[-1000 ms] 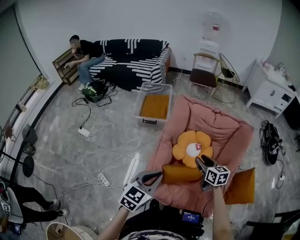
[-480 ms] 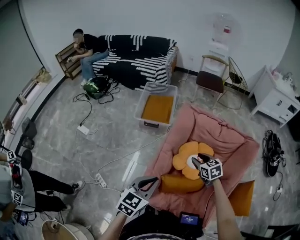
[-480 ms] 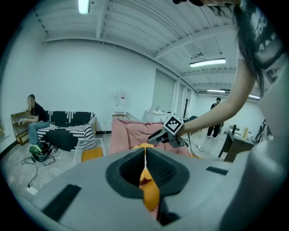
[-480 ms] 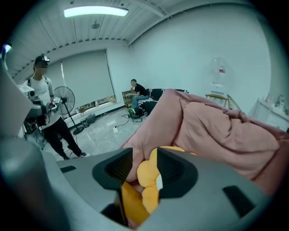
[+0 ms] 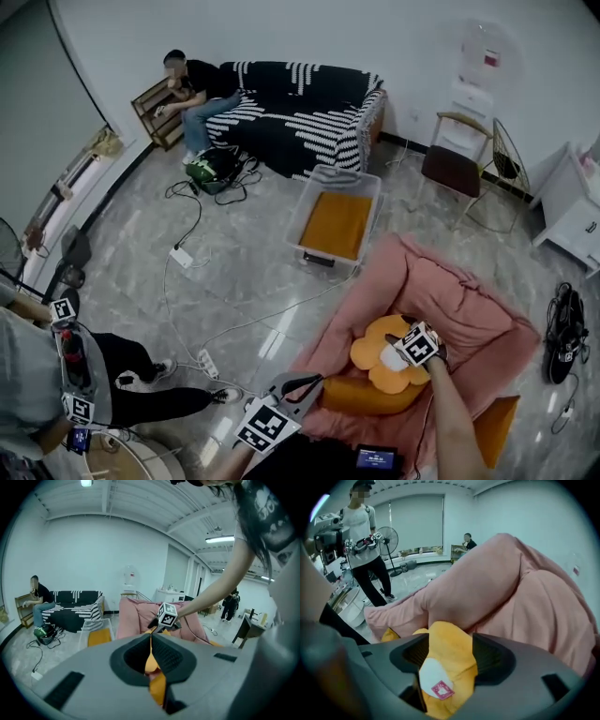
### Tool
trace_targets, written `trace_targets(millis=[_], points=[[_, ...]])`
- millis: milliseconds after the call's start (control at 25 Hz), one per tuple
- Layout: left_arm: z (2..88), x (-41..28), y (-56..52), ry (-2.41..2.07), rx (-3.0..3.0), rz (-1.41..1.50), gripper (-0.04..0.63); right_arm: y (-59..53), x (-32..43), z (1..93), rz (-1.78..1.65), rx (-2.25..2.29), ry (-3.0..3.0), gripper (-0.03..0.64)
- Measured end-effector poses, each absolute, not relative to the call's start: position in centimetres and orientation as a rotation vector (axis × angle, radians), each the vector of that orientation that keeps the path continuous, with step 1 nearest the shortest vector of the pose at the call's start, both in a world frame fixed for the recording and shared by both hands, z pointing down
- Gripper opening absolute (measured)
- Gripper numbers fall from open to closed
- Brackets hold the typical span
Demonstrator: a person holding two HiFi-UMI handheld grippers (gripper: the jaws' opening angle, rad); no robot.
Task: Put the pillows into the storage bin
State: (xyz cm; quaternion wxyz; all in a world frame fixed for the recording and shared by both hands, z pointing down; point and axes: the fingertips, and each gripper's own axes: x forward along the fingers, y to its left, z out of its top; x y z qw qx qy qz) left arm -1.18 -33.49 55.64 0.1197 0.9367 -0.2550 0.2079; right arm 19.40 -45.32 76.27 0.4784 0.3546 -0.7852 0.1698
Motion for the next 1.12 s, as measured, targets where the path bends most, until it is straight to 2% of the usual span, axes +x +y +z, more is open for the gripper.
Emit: trace_targets(millis=[200,400,520,880,1120], points=[[56.4,-0.1,-34.4,-0.732,2.723,0.638,0.012,-46.2,20.1,80.8,0.406,0.764,-1.82,0.301],[56.8,-0.6,-34.3,-0.728,2.721,0.689,0.012,-45.5,19.7,81.1,0.527,0.851,-1.814,0.113],[56.5,-0.9,-34.1,-0.721,2.734,0.683,0.012,-44.4,19.8,80.1,0.632,0.941,-1.837,0.067],[54.5,-2.5,-32.1,-0.625,2.839,0.626,0.012,-39.9,18.6,70.1,0.592,1.243,-1.919,0.048],[53.1,-3.2,-27.7,-0.456,2.951,0.597,0.012,-33.9,18.2,63.3,0.707,1.609,-1.977,0.044]])
